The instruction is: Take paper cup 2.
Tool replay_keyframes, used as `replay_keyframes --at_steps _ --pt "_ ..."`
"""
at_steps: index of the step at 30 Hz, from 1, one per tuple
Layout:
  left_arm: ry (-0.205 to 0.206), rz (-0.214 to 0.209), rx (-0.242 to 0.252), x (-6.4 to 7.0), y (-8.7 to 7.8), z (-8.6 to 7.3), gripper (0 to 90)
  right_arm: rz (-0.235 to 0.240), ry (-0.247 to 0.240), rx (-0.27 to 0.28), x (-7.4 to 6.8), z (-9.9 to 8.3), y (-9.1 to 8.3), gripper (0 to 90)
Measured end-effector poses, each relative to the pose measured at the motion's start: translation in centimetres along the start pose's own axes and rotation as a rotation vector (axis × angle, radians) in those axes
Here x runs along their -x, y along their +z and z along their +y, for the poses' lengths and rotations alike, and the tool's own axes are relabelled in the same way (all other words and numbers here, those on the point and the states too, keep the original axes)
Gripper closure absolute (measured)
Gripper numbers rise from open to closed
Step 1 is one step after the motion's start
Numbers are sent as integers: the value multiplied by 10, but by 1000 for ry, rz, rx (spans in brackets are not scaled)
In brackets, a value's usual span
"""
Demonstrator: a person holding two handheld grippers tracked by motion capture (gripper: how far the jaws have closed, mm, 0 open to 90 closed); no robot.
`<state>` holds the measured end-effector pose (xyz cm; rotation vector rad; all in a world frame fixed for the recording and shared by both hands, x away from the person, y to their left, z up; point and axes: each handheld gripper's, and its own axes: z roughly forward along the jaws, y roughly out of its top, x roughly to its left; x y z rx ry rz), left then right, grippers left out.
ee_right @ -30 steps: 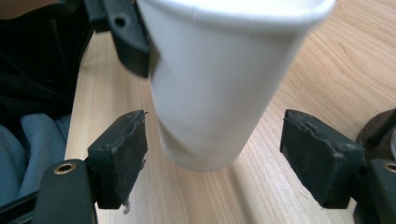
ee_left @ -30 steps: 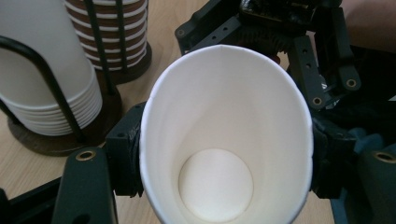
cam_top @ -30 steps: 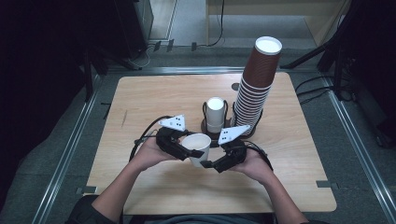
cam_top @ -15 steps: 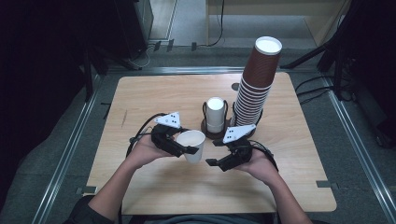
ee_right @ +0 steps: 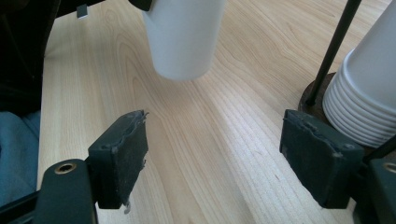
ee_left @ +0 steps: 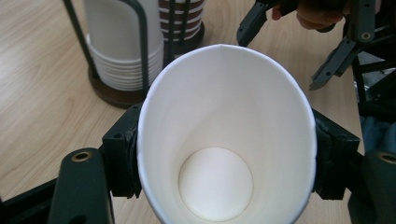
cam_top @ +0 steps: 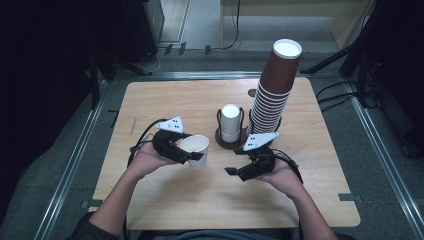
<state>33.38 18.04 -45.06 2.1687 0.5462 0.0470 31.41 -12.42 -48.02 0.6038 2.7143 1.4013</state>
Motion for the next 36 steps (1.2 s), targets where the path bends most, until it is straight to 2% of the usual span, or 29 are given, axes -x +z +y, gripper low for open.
replay_keyframes --at_steps 4,5,10,15,18,26,28,32,34,36 --pt "-15 17 2 -3 -5 -3 266 5 2 -1 1 1 0 237" --pt "-19 38 0 -6 -8 -6 266 6 -1 -2 3 1 1 238" --pt "-41 68 3 -13 -16 -11 264 -2 -2 -14 5 1 3 241" --pt "-71 121 1 -23 -27 -21 257 -3 0 -28 8 1 5 255" --pt "-75 135 0 -26 -29 -24 253 -3 7 -34 10 0 6 257" --pt "-95 209 -11 -44 -42 -36 252 -1 17 -45 12 -2 6 259" --pt "-98 213 -9 -45 -43 -37 250 1 21 -52 12 -4 7 259" --pt "-102 255 -6 -58 -49 -44 245 3 22 -57 11 -6 7 261" --pt "-107 262 -2 -60 -49 -45 242 1 21 -61 11 -6 7 261" --pt "-135 287 3 -70 -53 -50 243 2 22 -60 11 -8 7 264"
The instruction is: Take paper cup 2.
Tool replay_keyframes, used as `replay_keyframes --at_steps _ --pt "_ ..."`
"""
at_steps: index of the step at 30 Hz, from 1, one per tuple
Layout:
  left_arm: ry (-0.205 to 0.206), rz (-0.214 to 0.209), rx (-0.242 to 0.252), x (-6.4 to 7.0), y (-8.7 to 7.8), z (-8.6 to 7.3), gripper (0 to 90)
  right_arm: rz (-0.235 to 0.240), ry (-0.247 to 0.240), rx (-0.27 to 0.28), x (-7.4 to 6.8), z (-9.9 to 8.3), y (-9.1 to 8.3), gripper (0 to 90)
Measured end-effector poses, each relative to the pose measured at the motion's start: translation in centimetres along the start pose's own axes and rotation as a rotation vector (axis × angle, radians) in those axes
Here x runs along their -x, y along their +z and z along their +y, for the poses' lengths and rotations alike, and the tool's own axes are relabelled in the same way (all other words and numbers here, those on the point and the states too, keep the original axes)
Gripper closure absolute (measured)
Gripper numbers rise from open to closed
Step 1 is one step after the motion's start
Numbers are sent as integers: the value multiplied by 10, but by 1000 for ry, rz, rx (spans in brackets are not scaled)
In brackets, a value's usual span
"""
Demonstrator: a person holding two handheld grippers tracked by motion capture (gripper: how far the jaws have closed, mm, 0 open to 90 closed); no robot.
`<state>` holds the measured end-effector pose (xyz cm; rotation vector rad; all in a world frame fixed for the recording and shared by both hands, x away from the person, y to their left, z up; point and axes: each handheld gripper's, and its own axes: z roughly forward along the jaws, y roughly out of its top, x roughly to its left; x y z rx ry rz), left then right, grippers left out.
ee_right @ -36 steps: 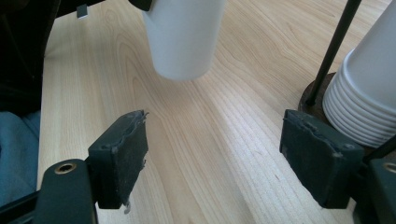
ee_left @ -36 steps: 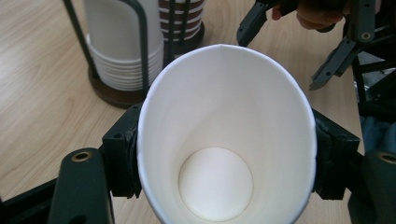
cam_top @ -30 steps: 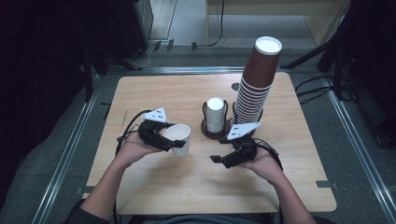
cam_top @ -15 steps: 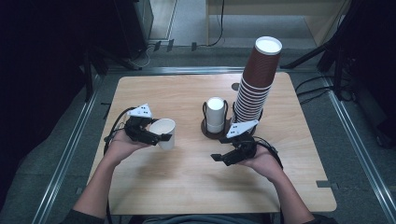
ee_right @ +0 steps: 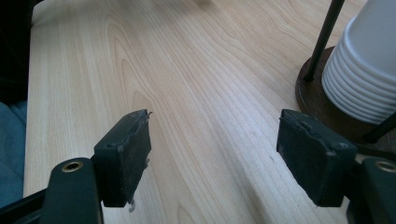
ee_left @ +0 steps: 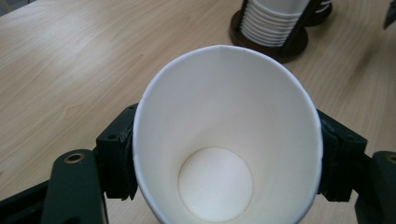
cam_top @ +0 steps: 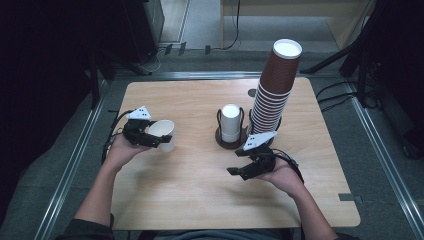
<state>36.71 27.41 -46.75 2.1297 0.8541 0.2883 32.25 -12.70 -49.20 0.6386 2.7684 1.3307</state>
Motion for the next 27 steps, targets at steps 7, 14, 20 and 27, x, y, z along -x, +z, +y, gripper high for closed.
replay_keyframes --at_steps 7,14,20,27 --pt "-79 31 12 -26 3 -10 243 -11 21 -3 0 -5 -4 267" --pt "-105 88 5 -40 1 -14 231 -18 29 -9 0 -8 -4 268" --pt "-128 124 9 -47 2 -19 208 -14 31 -15 2 -8 -2 268" --pt "-128 132 -7 -48 5 -22 175 -11 32 -17 2 -8 -2 269"
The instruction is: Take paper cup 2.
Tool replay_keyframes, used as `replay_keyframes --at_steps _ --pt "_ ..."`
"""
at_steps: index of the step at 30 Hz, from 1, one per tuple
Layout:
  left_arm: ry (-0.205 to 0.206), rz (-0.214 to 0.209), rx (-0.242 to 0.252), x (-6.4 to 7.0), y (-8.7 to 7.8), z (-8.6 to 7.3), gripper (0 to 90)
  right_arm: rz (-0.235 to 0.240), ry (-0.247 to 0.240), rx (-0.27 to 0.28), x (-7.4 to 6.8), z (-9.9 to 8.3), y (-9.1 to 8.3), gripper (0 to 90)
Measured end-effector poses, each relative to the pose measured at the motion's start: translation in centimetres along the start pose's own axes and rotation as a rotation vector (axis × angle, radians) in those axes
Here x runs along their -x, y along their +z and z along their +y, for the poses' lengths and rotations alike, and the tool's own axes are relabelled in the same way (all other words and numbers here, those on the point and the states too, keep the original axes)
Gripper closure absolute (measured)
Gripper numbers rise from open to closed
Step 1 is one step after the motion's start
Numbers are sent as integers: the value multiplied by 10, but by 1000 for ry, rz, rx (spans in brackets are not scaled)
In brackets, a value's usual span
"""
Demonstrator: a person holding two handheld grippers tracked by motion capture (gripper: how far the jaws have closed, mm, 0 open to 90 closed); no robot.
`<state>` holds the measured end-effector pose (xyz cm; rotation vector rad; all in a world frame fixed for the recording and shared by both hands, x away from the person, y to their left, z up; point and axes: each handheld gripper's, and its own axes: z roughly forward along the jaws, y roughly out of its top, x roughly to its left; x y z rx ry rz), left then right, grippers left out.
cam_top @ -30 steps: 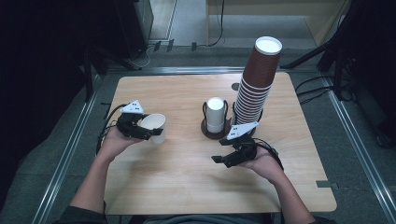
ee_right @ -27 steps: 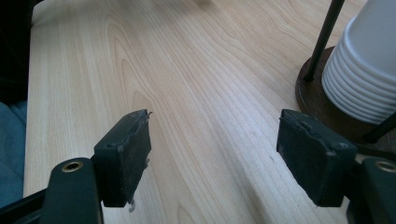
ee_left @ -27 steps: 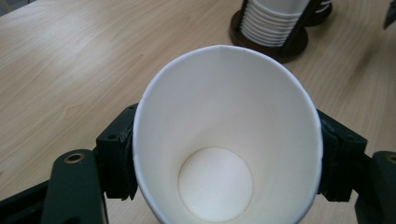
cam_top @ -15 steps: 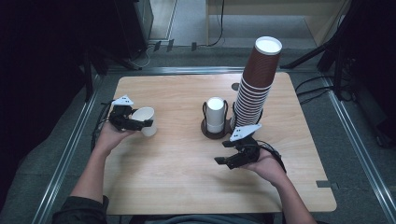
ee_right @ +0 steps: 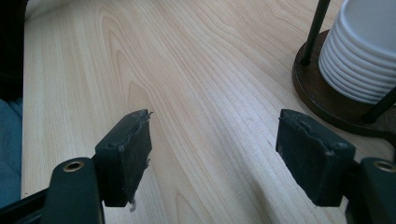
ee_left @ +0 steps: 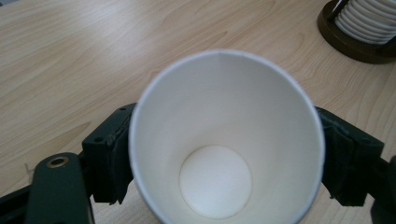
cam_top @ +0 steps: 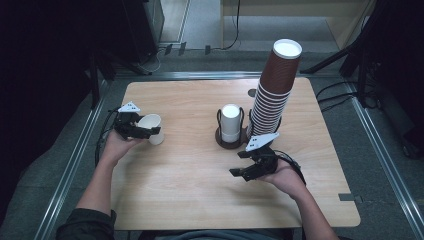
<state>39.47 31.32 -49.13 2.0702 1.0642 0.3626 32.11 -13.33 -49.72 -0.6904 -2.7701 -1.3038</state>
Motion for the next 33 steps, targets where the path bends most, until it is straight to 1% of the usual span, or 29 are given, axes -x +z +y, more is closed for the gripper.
replay_keyframes --at_steps 2,5,6,11,12,13,14,15,16,18,20,21,22,24,25,26,27,28,29,30,31,33 --pt "2 0 -6 0 1 0 164 1 -1 1 0 0 0 270" --pt "7 -6 -1 1 0 0 140 3 0 3 0 0 -1 270" --pt "0 -11 3 2 0 1 128 3 1 3 1 0 -1 270" --pt "-4 -27 5 2 -4 3 109 6 4 4 1 1 -2 270" --pt "-13 -43 -8 3 -8 6 95 6 4 6 1 1 -2 269" --pt "-17 -54 -5 3 -11 8 93 7 3 7 1 1 -2 270" --pt "-17 -56 -6 3 -14 10 92 7 0 10 1 1 -3 270" --pt "-17 -56 -6 3 -14 10 89 9 2 12 2 1 -3 270" --pt "-8 -53 -9 4 -19 13 85 7 1 16 2 1 -4 269" --pt "-12 -55 -8 5 -21 14 80 7 5 19 2 1 -5 269" --pt "-9 -49 -9 5 -26 17 75 7 5 20 2 1 -5 269" --pt "-17 -41 1 5 -29 18 75 3 5 23 2 2 -7 267" --pt "-16 -42 0 4 -31 19 75 3 5 24 2 2 -7 266" --pt "-14 -12 4 5 -34 20 76 3 6 27 2 3 -9 264" --pt "-14 -12 4 5 -34 20 79 2 4 29 2 3 -10 263" --pt "-25 -24 9 6 -36 22 79 -1 4 28 2 4 -12 262" --pt "-25 -24 9 6 -36 22 79 -1 4 28 2 4 -12 262" --pt "-26 -36 8 9 -39 25 81 -6 4 35 2 5 -15 260" --pt "-26 -36 8 9 -39 25 81 -3 9 34 2 6 -18 261" --pt "-19 -43 2 12 -41 27 81 -2 13 40 2 7 -20 258" --pt "-19 -43 2 12 -41 27 81 -1 11 41 1 7 -22 257" --pt "-13 -59 -10 19 -43 32 81 -8 5 43 1 9 -27 251"
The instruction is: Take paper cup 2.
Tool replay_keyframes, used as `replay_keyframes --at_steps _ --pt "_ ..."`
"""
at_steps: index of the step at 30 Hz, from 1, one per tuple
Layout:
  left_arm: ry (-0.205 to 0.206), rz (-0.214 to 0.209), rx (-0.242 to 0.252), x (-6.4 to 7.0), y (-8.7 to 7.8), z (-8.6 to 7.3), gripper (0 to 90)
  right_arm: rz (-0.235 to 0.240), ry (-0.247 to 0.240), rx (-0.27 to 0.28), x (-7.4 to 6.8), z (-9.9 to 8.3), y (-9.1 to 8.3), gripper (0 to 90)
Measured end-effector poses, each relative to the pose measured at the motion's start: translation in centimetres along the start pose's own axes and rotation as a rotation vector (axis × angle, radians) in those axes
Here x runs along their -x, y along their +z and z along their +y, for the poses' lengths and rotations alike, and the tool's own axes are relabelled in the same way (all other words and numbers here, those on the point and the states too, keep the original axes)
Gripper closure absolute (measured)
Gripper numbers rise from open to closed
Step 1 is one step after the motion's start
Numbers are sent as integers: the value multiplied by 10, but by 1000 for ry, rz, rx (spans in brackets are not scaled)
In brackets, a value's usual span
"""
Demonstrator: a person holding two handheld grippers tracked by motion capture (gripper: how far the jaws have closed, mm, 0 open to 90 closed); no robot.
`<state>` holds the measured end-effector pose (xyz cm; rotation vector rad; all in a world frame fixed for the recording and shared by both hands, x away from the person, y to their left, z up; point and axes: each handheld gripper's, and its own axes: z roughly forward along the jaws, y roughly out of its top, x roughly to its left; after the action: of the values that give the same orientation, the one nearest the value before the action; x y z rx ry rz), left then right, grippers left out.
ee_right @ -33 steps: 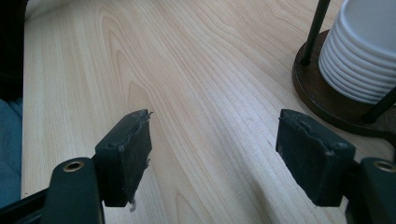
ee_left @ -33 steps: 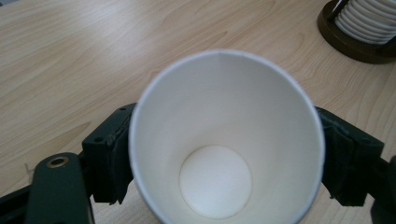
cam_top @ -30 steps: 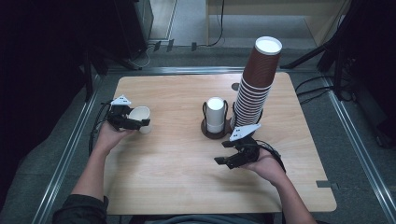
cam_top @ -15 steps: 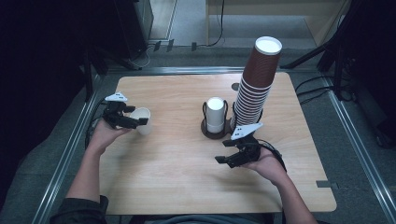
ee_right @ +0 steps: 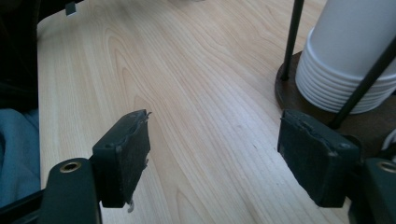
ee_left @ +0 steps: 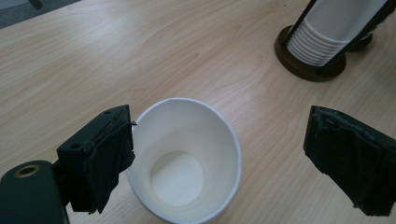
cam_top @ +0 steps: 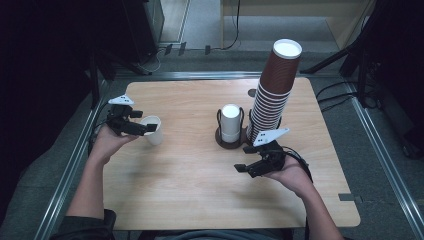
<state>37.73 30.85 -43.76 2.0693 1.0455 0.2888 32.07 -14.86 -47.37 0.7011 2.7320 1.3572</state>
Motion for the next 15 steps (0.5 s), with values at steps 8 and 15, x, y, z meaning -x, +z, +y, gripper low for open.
replay_keyframes --at_steps 8,15 --pt "2 -10 0 10 -5 7 82 -15 11 -10 2 -1 -12 228" --pt "21 -52 -26 23 0 10 90 -37 17 -33 7 0 -33 224"
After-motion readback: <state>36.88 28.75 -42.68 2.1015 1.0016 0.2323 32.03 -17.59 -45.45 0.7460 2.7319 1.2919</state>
